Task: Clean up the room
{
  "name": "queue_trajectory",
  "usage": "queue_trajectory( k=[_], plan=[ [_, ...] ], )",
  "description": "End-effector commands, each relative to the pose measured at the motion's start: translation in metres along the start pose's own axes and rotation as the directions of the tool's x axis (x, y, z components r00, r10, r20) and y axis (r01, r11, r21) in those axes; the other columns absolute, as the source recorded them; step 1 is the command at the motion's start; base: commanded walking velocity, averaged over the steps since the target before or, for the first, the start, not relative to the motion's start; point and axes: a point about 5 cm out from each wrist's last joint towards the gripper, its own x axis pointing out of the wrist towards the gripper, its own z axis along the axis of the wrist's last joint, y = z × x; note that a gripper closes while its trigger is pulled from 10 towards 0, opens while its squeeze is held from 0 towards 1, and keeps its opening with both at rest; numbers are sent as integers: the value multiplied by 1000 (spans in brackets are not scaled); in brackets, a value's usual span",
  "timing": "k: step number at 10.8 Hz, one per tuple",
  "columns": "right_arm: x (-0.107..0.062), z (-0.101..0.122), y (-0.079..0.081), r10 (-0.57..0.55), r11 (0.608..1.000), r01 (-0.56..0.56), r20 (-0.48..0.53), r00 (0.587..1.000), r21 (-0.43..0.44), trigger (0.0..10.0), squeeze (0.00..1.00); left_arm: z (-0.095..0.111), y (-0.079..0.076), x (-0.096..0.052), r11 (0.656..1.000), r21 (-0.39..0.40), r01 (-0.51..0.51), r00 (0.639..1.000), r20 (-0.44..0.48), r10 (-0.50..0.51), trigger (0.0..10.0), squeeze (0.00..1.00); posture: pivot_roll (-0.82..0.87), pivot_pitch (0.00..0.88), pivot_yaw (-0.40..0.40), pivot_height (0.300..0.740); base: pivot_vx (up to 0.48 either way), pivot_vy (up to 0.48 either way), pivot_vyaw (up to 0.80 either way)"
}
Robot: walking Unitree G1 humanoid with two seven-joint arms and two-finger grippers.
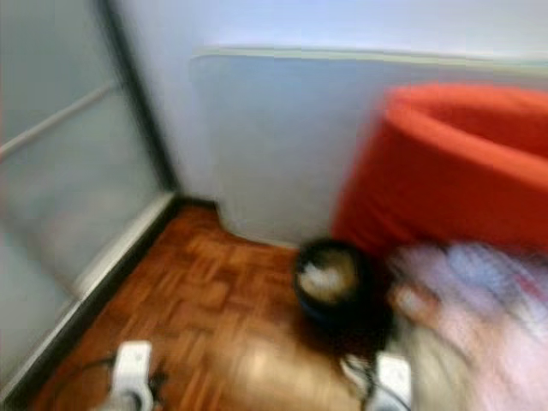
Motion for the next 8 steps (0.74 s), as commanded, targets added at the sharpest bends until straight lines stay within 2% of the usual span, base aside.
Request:
queue_trajectory(
  k=[1, 6, 8],
  plan=[
    [1, 2, 10, 31, 999, -31, 9, 999, 5, 10000, 0, -3, 7, -1, 1000, -13, -25, 1000, -6, 25, 10000, 0, 114, 0, 5, 740, 386, 0, 0],
    [2, 4, 11, 31, 999, -31, 10, 999, 37, 10000, 0, -3, 8, -1, 999, -22, -29, 1000, -2, 29, 10000, 0, 117, 0, 6, 740, 399, 0, 0],
    [2, 1, 11, 37, 999, -37, -11, 999, 34, 10000, 0, -3, 8, -2, 999, -19, -28, 1000, -2, 28, 10000, 0, 118, 0, 8, 740, 401, 0, -666]
  ],
)
